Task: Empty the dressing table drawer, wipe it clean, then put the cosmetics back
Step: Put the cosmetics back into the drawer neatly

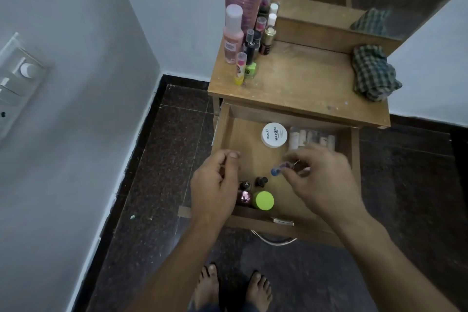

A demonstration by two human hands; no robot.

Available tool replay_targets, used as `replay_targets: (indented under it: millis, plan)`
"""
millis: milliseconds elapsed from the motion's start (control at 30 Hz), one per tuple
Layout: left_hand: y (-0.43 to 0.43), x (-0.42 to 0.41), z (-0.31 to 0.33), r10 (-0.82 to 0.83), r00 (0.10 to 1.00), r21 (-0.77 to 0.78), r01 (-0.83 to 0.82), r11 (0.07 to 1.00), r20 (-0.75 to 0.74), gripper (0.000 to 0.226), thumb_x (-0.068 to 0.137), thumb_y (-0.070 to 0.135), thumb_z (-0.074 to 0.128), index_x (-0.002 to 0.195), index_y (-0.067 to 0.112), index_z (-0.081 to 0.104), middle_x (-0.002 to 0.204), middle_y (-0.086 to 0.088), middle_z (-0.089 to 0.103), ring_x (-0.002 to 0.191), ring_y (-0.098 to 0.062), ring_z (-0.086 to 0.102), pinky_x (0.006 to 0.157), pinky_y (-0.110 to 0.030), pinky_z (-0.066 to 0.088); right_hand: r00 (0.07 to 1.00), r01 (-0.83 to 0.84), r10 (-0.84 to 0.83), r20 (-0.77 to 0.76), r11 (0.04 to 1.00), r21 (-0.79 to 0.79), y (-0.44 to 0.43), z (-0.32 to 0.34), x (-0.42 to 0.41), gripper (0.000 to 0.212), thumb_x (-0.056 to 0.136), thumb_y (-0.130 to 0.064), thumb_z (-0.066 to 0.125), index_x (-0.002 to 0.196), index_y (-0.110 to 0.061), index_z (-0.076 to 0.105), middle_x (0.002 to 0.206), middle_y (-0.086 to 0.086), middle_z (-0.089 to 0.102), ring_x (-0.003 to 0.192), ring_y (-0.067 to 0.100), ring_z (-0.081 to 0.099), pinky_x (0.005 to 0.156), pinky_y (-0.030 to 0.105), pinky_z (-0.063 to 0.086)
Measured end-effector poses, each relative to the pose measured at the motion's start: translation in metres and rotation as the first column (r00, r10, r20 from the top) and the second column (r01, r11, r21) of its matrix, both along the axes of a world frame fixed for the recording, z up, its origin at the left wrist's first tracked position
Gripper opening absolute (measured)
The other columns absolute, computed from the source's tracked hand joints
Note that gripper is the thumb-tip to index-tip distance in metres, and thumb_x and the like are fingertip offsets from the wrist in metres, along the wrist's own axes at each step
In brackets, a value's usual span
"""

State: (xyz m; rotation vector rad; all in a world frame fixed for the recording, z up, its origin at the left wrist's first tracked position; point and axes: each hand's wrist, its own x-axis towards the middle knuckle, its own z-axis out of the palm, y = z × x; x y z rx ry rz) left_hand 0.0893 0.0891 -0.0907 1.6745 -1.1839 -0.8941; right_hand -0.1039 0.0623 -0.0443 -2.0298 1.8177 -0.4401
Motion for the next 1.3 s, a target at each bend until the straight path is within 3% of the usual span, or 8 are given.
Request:
replay_targets:
  millis: [367,633,800,933,1033,1133,1300]
  plan:
    - [0.001,-0.003,-0.008,-0.009,0.999,-0.029,0.011,1.000,0.054,0.031,0.102,0.039,0.044,0.102,0.027,0.073,0.084,0.017,0.070,0.078,-0.004,0.067,0.069,-0.033,0.056,1.000,0.005,-0.002,-0.026,0.994,0.106,0.012,-0.046,-0.003,0.019,0.080,-0.020,0.081,0.099,-0.020,0.079,0.092,0.000,0.069,0.081,0.020,0.066,0.073,0.034,0.054]
    - [0.001,-0.002,-0.010,-0.005,0.999,-0.034,0.007,0.999,0.052,0.033,0.103,0.041,0.042,0.101,0.029,0.073,0.082,0.016,0.069,0.075,-0.007,0.067,0.067,-0.038,0.056,0.999,0.011,-0.005,-0.035,0.986,0.164,0.010,-0.042,0.000,0.025,0.083,-0.025,0.079,0.108,-0.025,0.076,0.103,-0.006,0.069,0.081,0.013,0.066,0.077,0.035,0.057]
    - [0.001,0.000,-0.012,-0.008,0.999,-0.027,0.009,1.000,0.041,0.037,0.104,0.045,0.039,0.101,0.028,0.072,0.082,0.015,0.068,0.075,-0.009,0.067,0.067,-0.044,0.057,0.999,0.017,-0.008,-0.046,0.979,0.202,0.005,-0.020,-0.004,0.034,0.082,-0.032,0.084,0.113,-0.026,0.075,0.105,-0.009,0.067,0.078,0.002,0.062,0.075,0.025,0.054]
    - [0.001,-0.001,-0.009,-0.012,0.999,-0.032,0.014,0.999,0.042,0.039,0.103,0.047,0.037,0.098,0.029,0.072,0.076,0.010,0.067,0.071,-0.010,0.065,0.064,-0.046,0.055,0.999,0.028,-0.029,0.037,0.999,0.032,-0.028,0.015,0.006,0.031,0.080,-0.030,0.084,0.110,-0.023,0.078,0.091,-0.007,0.069,0.073,0.004,0.063,0.073,0.028,0.052]
    - [0.001,-0.003,-0.006,-0.018,0.999,-0.032,0.020,0.999,0.039,0.040,0.103,0.047,0.037,0.096,0.029,0.072,0.076,0.013,0.068,0.073,-0.009,0.066,0.065,-0.044,0.056,0.989,0.059,-0.041,0.144,0.991,-0.122,-0.071,0.043,0.032,0.031,0.085,-0.028,0.079,0.115,-0.022,0.075,0.096,-0.006,0.071,0.081,0.010,0.064,0.079,0.030,0.053]
    - [0.001,-0.003,-0.006,-0.024,0.999,-0.045,0.025,0.999,0.034,0.039,0.104,0.044,0.038,0.098,0.027,0.073,0.080,0.016,0.069,0.078,-0.009,0.068,0.065,-0.042,0.058,0.980,0.070,-0.015,0.201,0.961,-0.269,-0.107,0.063,0.060,0.020,0.086,-0.031,0.074,0.104,-0.022,0.075,0.090,-0.007,0.071,0.080,0.014,0.064,0.074,0.033,0.053]
    - [0.000,-0.003,-0.004,-0.024,0.999,-0.035,0.025,0.999,0.044,0.037,0.103,0.041,0.040,0.099,0.026,0.074,0.080,0.017,0.069,0.080,-0.003,0.068,0.067,-0.024,0.052,1.000,-0.017,0.024,0.016,0.942,-0.336,-0.144,0.060,0.091,0.018,0.089,-0.029,0.065,0.100,-0.019,0.075,0.088,-0.004,0.071,0.081,0.016,0.063,0.065,0.027,0.044]
